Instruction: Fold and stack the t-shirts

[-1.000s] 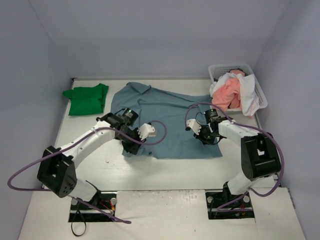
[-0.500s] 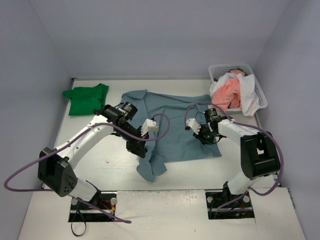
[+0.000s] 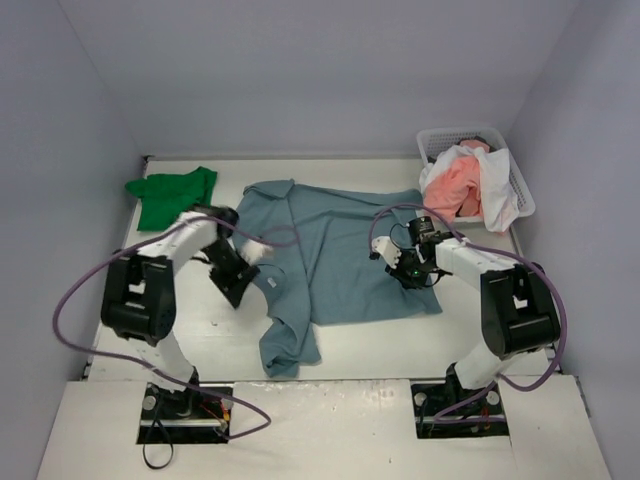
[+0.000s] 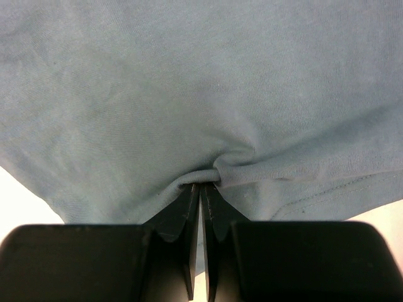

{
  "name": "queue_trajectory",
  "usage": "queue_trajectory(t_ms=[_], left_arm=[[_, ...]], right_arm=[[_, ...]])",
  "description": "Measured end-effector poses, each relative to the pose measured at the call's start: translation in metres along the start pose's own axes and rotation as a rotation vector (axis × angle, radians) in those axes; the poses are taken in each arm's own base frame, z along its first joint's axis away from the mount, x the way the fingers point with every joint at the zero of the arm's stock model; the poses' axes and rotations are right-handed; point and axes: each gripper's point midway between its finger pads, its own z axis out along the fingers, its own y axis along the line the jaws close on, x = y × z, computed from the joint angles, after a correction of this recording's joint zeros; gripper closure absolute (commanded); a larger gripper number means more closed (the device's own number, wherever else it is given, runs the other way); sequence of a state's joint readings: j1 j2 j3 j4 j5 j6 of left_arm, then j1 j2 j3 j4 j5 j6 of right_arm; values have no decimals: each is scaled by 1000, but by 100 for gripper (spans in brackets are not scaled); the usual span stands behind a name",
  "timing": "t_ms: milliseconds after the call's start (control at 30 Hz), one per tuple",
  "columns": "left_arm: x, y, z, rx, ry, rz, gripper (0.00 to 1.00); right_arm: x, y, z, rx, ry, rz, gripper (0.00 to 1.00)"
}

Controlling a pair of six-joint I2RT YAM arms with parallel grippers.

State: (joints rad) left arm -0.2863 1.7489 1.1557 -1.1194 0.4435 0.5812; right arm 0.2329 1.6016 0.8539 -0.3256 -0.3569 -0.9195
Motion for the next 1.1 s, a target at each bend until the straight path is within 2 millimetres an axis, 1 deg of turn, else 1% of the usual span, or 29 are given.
queue_trajectory(t_ms=[33,67,100,133,200,233,300,367,500,633,733,833,1000,1100], left_arm=[[-13,16,-22,-59,-87,-12,59],[-24,28,-42,-114,-161,-14,59],[-32,40,-65,-179,-233,-18,60],[-36,48,-85,-238,-288,-16,59],[-42,48,-112,-310,-361,3,59],[-44,44,-119,-320,-382,13,59],[-46,34,-123,-312,-407,29,59],[-49,28,-119,-278,-415,32,59],[-52,20,-99,-176,-407,7,59],[-55,22,-76,-108,-405,-35,59],[-64,29,-64,-94,-434,-66,59],[-78,39,-55,-80,-477,-98,59],[-105,63,-39,-51,-509,-155,59],[-118,78,-26,-43,-510,-187,60]], right_arm=[[0,1,0,-2,0,-1,97],[-1,1,1,-3,0,-3,97],[-2,2,1,-4,0,-6,97],[-3,2,2,-6,0,-9,97],[-5,3,2,-9,0,-10,97],[-5,3,2,-9,0,-10,97],[-6,3,2,-10,-1,-9,97],[-6,4,3,-11,-2,-7,97],[-7,4,3,-12,-3,-7,97],[-7,4,3,-12,-5,-3,97],[-7,5,3,-15,-8,-2,97],[-8,6,3,-19,-13,0,97],[-10,8,3,-28,-22,5,97],[-12,10,4,-36,-29,4,97]])
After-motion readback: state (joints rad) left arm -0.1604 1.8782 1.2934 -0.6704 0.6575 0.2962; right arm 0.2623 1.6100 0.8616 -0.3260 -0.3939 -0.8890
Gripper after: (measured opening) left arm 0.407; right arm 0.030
